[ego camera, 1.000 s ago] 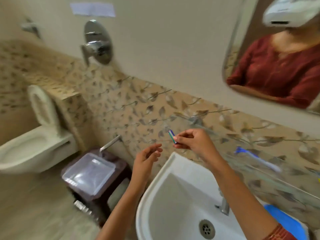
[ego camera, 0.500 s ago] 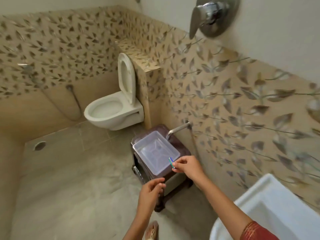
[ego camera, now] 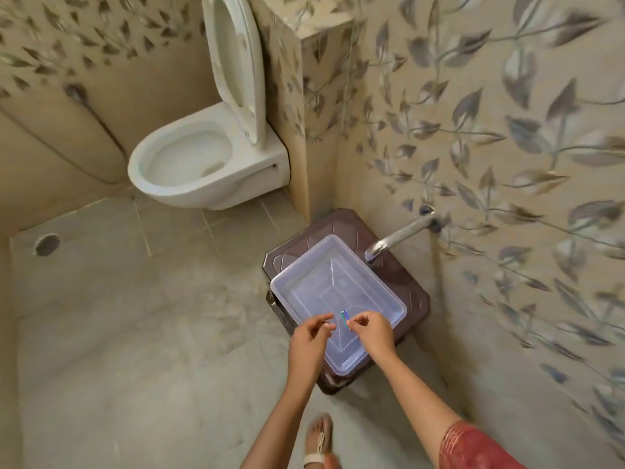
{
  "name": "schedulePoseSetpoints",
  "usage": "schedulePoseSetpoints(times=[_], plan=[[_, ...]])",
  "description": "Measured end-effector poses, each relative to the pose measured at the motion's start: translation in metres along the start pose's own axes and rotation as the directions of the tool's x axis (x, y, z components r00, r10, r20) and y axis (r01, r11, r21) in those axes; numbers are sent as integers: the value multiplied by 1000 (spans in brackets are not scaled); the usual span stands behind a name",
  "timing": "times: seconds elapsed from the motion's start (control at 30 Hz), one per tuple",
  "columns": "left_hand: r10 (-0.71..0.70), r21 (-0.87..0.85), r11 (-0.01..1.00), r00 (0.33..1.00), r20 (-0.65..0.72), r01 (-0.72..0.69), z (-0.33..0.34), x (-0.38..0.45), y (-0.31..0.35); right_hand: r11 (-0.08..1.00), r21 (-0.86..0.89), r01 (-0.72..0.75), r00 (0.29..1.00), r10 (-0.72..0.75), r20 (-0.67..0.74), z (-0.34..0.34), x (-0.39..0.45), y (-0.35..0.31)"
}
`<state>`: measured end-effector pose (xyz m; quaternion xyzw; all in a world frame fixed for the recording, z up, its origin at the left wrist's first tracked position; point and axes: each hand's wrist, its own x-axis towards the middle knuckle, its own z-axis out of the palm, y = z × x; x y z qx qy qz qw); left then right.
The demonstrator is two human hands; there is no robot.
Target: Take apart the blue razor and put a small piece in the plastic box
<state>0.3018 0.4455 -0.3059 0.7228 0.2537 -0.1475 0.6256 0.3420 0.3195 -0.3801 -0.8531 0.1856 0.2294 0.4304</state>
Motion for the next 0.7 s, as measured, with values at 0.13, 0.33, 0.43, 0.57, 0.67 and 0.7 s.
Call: schedulePoseSetpoints(times=[0.13, 0.33, 0.43, 0.57, 0.67, 0.7], plan=[[-27, 6, 1000, 1000, 1, 27, -1, 28, -20, 930, -353, 101, 995, -90, 48, 20, 29, 25], [-62, 7, 998, 998, 13, 62, 2, 35, -30, 775, -601, 196, 980, -173, 96, 26, 34, 38], [-52, 18, 999, 998, 17, 52, 5, 31, -26, 748, -635, 192, 981, -151, 119, 23, 28, 35], [-6, 20, 1000, 999, 53, 5, 9, 22, -16, 750, -642, 162, 985, -89, 145, 20, 21, 36], [24, 39, 999, 997, 71, -27, 10, 12, -11, 794, -590, 148, 989, -105, 107, 12, 16, 34], [18, 50, 998, 998, 64, -22, 10, 8, -10, 816, -561, 138, 990, -109, 84, 10, 11, 31]])
